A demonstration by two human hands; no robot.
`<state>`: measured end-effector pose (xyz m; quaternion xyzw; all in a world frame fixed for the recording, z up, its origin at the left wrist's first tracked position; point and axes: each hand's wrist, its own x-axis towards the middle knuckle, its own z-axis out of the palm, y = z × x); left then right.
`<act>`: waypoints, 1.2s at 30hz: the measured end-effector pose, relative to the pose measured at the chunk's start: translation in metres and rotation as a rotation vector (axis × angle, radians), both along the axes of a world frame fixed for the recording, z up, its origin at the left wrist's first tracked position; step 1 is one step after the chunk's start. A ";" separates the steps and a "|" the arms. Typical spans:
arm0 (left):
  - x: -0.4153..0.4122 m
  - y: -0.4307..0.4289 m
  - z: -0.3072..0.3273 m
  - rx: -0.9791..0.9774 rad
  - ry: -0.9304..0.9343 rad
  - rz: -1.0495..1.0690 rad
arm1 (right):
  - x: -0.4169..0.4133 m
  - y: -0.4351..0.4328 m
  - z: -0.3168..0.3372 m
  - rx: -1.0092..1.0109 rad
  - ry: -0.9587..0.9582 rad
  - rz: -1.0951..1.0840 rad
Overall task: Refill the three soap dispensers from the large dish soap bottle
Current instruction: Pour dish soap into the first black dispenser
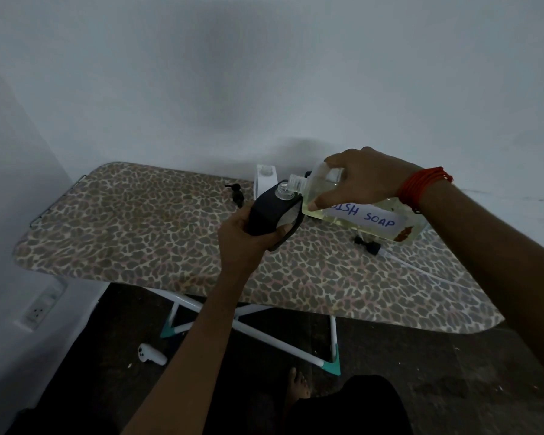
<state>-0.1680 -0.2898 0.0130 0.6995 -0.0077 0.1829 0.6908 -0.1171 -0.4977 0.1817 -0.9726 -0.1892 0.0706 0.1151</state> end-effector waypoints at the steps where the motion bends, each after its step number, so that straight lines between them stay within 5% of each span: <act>1: 0.000 0.000 0.000 0.003 -0.001 0.002 | 0.000 0.000 0.000 -0.010 -0.003 -0.002; 36: -0.003 -0.003 0.006 0.011 -0.004 -0.007 | -0.002 -0.005 0.001 -0.040 0.002 -0.028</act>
